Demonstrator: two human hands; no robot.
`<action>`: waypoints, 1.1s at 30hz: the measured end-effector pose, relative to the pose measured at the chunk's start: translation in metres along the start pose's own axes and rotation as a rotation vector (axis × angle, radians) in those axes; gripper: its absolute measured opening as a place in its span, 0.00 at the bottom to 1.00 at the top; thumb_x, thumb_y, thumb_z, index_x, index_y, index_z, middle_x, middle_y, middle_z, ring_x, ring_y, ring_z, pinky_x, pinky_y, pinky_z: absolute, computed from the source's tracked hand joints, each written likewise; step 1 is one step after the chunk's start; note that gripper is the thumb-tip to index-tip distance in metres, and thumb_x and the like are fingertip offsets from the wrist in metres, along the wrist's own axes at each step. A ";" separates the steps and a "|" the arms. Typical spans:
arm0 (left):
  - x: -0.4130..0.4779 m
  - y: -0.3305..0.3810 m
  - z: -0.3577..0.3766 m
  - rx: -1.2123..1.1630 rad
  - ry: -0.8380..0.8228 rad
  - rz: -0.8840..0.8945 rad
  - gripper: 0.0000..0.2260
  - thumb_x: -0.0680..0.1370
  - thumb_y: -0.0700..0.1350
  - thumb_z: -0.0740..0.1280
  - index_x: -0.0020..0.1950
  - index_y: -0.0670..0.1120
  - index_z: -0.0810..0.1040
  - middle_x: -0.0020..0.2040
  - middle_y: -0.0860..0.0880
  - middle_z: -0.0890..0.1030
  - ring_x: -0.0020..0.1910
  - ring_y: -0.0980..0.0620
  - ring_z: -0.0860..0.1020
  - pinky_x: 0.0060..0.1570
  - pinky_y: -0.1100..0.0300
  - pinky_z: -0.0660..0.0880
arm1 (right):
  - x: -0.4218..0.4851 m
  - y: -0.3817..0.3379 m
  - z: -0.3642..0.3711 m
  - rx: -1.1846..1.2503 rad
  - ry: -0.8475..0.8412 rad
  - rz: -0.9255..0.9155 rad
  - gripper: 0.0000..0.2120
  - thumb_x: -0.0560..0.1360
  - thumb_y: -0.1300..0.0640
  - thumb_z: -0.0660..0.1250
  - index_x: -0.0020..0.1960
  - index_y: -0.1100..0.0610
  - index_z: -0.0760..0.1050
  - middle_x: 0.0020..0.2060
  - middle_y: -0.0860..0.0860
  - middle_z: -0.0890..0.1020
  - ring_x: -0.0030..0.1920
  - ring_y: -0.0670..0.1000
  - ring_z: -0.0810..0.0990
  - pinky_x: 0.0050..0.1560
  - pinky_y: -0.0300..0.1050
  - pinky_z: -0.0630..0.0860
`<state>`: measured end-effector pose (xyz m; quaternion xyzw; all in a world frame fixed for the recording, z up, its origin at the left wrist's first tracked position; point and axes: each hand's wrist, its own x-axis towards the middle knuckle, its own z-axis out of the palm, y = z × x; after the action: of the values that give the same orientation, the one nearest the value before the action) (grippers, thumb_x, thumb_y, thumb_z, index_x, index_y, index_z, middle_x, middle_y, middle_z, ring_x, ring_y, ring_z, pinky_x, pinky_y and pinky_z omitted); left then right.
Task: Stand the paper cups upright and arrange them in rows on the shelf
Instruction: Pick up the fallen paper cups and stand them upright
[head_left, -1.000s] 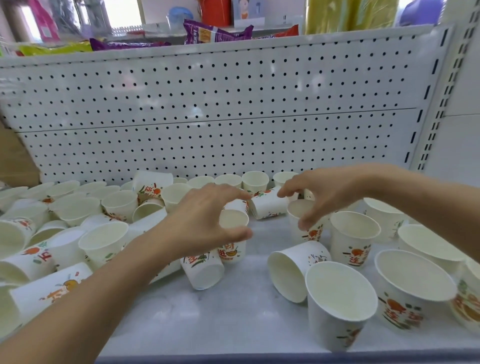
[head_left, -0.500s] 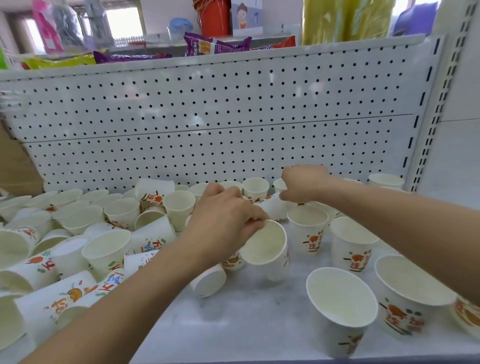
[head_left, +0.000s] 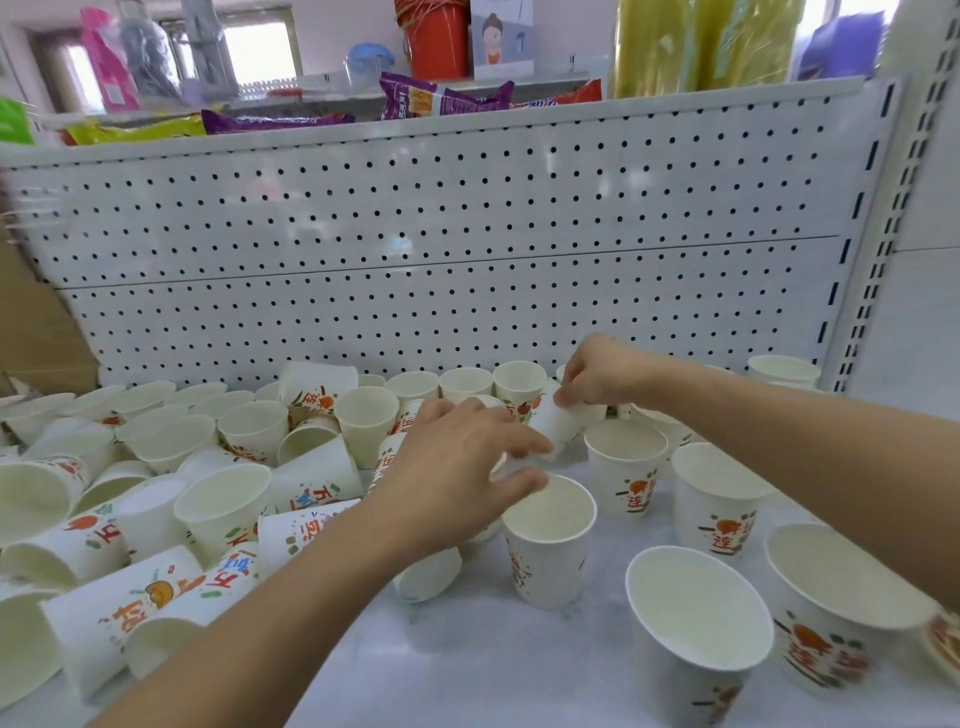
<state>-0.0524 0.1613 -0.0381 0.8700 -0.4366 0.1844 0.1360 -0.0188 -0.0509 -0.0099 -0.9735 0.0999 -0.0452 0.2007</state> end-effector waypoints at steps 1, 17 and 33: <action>-0.004 -0.004 -0.003 -0.035 0.013 -0.020 0.16 0.77 0.60 0.62 0.64 0.62 0.75 0.56 0.61 0.77 0.58 0.59 0.70 0.62 0.57 0.59 | -0.006 0.001 -0.003 -0.076 0.037 -0.073 0.08 0.74 0.55 0.69 0.47 0.60 0.81 0.40 0.53 0.81 0.33 0.49 0.75 0.36 0.42 0.73; -0.015 -0.031 -0.022 -0.272 -0.208 -0.335 0.25 0.75 0.59 0.67 0.71 0.58 0.69 0.63 0.55 0.76 0.59 0.58 0.73 0.63 0.55 0.69 | -0.111 -0.037 -0.028 -0.222 -0.309 -0.406 0.34 0.63 0.26 0.62 0.64 0.40 0.72 0.54 0.36 0.76 0.56 0.42 0.74 0.59 0.44 0.72; -0.005 0.013 -0.004 -0.282 -0.203 -0.260 0.28 0.73 0.62 0.69 0.71 0.57 0.69 0.68 0.55 0.74 0.65 0.55 0.71 0.63 0.56 0.68 | -0.117 -0.004 -0.026 -0.465 -0.228 -0.157 0.38 0.58 0.27 0.69 0.64 0.41 0.68 0.54 0.40 0.72 0.55 0.46 0.72 0.58 0.47 0.73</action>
<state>-0.0663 0.1592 -0.0353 0.9055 -0.3534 0.0139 0.2346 -0.1353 -0.0328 0.0097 -0.9970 0.0084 0.0736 -0.0225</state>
